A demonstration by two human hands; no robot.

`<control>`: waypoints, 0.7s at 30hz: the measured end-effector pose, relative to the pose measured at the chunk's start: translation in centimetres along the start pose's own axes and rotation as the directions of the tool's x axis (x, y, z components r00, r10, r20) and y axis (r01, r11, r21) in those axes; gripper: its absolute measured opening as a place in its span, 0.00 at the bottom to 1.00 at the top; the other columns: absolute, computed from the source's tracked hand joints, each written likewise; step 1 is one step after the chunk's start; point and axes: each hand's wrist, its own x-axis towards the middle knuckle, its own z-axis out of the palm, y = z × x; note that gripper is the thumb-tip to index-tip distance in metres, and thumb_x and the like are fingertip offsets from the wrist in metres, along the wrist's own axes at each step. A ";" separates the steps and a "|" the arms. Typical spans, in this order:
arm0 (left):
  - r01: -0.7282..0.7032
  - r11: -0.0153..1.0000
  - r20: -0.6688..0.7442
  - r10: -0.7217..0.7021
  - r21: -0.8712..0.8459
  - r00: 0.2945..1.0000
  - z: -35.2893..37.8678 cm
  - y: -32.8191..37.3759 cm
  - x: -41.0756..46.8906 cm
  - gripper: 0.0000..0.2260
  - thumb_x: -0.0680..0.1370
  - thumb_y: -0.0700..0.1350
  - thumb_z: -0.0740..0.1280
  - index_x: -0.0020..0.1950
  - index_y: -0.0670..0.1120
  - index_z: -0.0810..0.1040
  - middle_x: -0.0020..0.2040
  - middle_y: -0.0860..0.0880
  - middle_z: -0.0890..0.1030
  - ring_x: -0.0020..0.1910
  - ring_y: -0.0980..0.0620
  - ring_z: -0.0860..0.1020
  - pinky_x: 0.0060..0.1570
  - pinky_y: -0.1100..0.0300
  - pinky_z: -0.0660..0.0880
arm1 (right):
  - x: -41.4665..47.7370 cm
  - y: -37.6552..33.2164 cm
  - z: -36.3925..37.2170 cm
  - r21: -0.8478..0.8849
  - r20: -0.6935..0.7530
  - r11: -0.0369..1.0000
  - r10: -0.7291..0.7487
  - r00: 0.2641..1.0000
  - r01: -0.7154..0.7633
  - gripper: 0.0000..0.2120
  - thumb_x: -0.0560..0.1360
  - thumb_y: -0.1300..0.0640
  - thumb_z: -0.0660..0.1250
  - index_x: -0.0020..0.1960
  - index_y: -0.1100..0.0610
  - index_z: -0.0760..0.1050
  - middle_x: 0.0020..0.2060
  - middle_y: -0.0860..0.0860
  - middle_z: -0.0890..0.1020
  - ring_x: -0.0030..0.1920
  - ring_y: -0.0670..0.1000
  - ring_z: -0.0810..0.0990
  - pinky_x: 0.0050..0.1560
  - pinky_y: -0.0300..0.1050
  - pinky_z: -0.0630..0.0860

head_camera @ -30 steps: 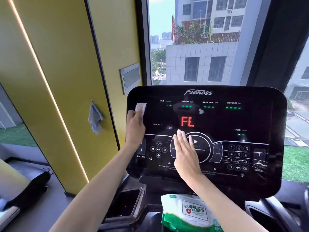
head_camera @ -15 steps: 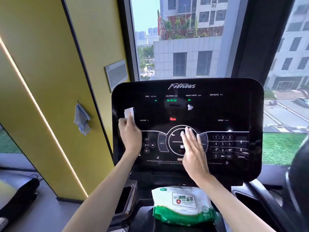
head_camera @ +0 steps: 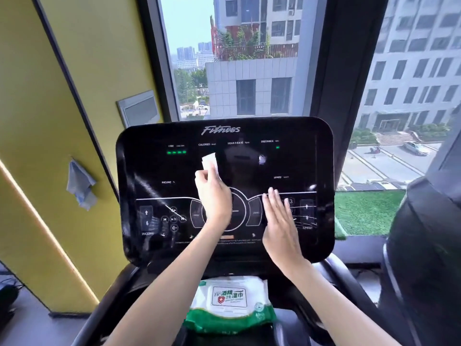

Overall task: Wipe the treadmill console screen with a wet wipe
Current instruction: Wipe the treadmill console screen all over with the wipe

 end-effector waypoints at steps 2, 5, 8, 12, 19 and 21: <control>-0.031 1.000 0.016 0.031 0.000 0.999 1.0 1.5 -0.1 0.17 0.72 0.26 0.60 0.59 0.37 0.74 0.44 0.39 0.70 0.40 0.43 0.70 0.41 0.52 0.72 | 0.0 1.2 -0.8 -0.019 -0.002 1.000 0.021 1.000 -0.021 0.38 0.65 0.80 0.60 0.73 0.65 0.58 0.73 0.59 0.60 0.75 0.54 0.54 0.74 0.52 0.50; -0.125 0.992 0.080 0.125 -0.005 0.989 2.9 3.7 -0.2 0.22 0.68 0.23 0.58 0.59 0.37 0.74 0.45 0.39 0.70 0.42 0.43 0.69 0.43 0.53 0.72 | 0.0 3.0 -1.9 -0.045 -0.002 0.997 0.058 0.998 -0.058 0.39 0.64 0.79 0.62 0.73 0.64 0.59 0.73 0.58 0.61 0.74 0.53 0.55 0.74 0.50 0.49; -0.234 0.972 0.163 0.230 0.005 0.959 4.5 6.1 0.0 0.25 0.67 0.23 0.58 0.61 0.38 0.75 0.47 0.39 0.71 0.45 0.42 0.69 0.44 0.58 0.70 | -0.2 4.5 -2.9 -0.066 -0.004 0.995 0.074 0.997 -0.074 0.39 0.62 0.77 0.65 0.72 0.64 0.61 0.72 0.59 0.62 0.74 0.54 0.58 0.73 0.49 0.50; -0.358 0.934 0.303 0.346 -0.019 0.888 6.0 9.7 0.7 0.26 0.67 0.24 0.57 0.63 0.38 0.73 0.48 0.40 0.71 0.47 0.43 0.68 0.42 0.54 0.71 | -0.7 5.7 -3.6 -0.054 -0.021 0.994 0.094 0.995 -0.095 0.40 0.62 0.77 0.66 0.72 0.64 0.61 0.72 0.58 0.63 0.73 0.54 0.61 0.73 0.50 0.52; -0.637 0.770 0.502 0.542 0.025 0.674 7.6 13.0 0.9 0.29 0.67 0.24 0.61 0.68 0.38 0.68 0.52 0.40 0.71 0.49 0.43 0.69 0.38 0.56 0.74 | -1.0 6.4 -4.1 -0.044 -0.071 0.989 0.139 0.988 -0.142 0.40 0.61 0.77 0.66 0.72 0.64 0.61 0.72 0.58 0.64 0.72 0.55 0.62 0.73 0.50 0.53; -0.717 0.695 0.524 0.595 0.044 0.610 7.8 13.4 1.2 0.30 0.67 0.26 0.65 0.69 0.36 0.67 0.52 0.40 0.73 0.48 0.42 0.70 0.37 0.56 0.73 | -1.2 6.3 -3.9 -0.049 -0.078 0.988 0.143 0.987 -0.147 0.40 0.61 0.76 0.67 0.72 0.65 0.61 0.72 0.58 0.64 0.72 0.55 0.62 0.72 0.51 0.55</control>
